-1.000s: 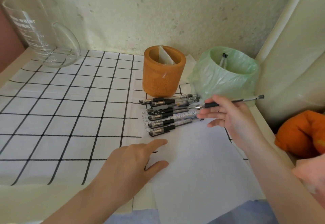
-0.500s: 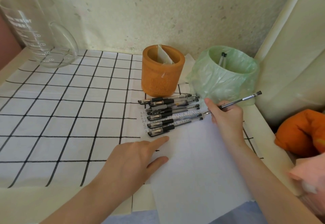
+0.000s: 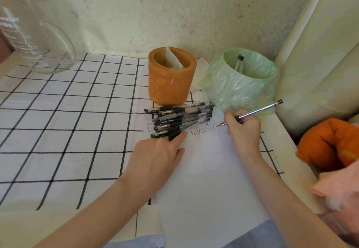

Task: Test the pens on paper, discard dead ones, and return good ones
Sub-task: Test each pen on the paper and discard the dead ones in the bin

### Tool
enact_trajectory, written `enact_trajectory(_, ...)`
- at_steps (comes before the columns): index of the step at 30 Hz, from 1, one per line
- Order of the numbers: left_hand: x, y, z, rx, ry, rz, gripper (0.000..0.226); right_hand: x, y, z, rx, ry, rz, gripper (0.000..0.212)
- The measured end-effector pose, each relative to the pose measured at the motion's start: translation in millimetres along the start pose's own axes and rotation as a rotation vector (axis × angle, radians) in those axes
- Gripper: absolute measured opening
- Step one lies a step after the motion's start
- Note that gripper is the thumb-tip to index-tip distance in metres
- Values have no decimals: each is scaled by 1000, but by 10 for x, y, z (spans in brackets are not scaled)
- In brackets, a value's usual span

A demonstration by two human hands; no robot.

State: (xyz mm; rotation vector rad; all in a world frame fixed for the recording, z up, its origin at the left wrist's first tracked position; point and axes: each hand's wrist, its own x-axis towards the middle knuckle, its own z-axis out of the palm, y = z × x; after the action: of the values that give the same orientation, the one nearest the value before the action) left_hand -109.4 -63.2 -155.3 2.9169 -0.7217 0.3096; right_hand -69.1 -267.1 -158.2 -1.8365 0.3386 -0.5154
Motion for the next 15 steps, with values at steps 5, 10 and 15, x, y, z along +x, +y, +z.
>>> enact_trajectory(5, 4, 30, -24, -13, 25, -13, 36, -9, 6, 6, 1, -9, -23, 41)
enact_trajectory(10, 42, 56, -13, -21, -65, -31, 40, -10, 13, 18, -14, -16, -51, 41)
enact_trajectory(15, 50, 27, -28, -87, -98, -66, 36, 6, 29, 21, -34, -21, -66, 40)
